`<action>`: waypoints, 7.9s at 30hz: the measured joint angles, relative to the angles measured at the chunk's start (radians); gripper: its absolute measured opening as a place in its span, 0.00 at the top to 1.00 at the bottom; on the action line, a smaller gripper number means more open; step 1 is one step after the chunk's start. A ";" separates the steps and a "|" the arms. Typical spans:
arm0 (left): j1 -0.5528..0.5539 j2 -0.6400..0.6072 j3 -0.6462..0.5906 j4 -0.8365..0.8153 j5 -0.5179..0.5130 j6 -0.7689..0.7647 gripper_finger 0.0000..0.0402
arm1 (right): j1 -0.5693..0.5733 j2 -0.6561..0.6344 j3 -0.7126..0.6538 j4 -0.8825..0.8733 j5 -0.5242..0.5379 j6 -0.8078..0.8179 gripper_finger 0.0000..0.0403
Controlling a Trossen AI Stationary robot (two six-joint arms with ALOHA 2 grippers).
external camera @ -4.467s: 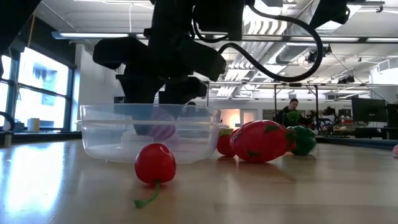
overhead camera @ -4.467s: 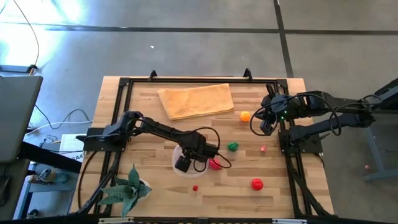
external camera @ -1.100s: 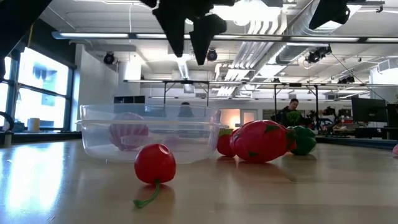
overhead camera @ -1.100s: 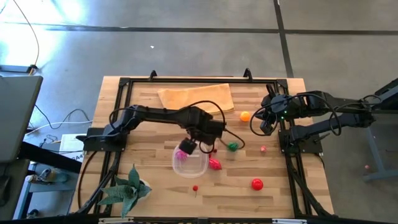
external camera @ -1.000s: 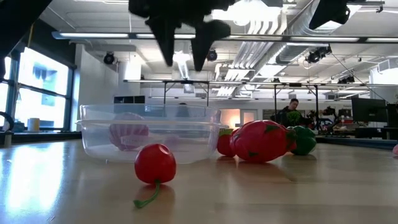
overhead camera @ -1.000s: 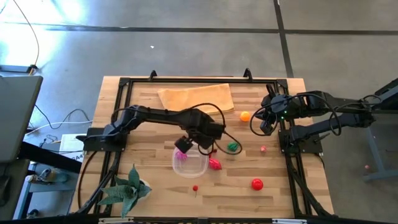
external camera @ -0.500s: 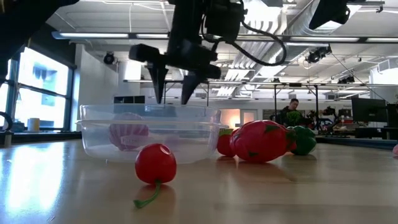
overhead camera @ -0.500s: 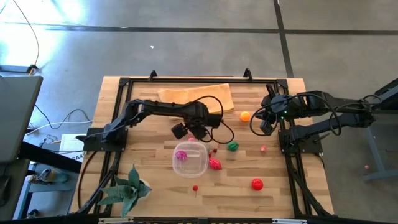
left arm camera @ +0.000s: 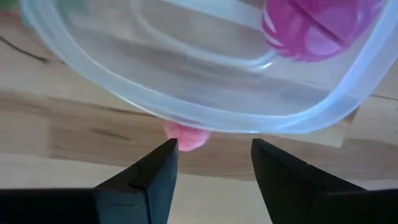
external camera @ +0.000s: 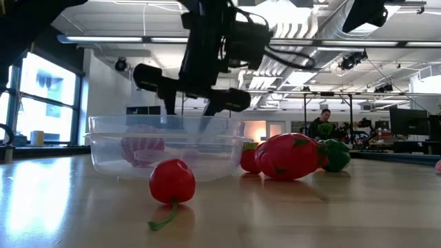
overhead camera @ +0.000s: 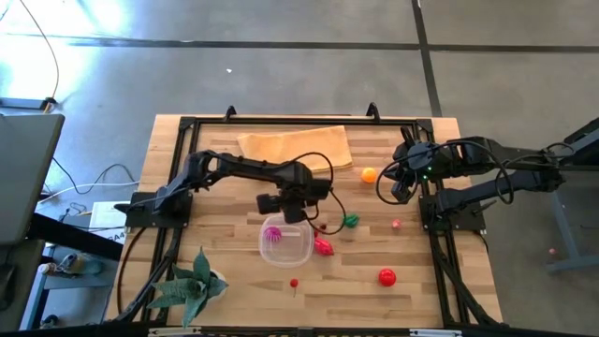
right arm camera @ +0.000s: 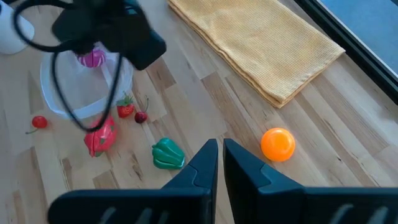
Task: Pick and placing Produce into tupperware
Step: Put the left pink peach into the transparent bin
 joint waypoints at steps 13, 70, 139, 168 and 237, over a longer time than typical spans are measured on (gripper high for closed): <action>0.037 0.000 -0.048 0.085 0.016 0.024 0.56 | 0.000 0.000 0.000 0.000 0.000 0.000 0.95; 0.029 -0.001 -0.101 0.177 0.110 0.159 0.56 | 0.000 0.000 0.000 0.000 0.000 0.000 0.95; 0.029 -0.001 -0.101 0.208 0.116 0.117 0.62 | 0.000 0.000 0.000 0.000 0.000 0.000 0.95; 0.029 0.000 -0.143 0.264 0.073 0.125 0.68 | 0.000 0.000 0.000 0.000 0.000 0.000 0.95; -0.160 0.000 0.171 -0.031 0.075 -1.083 0.68 | 0.000 0.000 0.000 0.000 0.000 0.000 0.95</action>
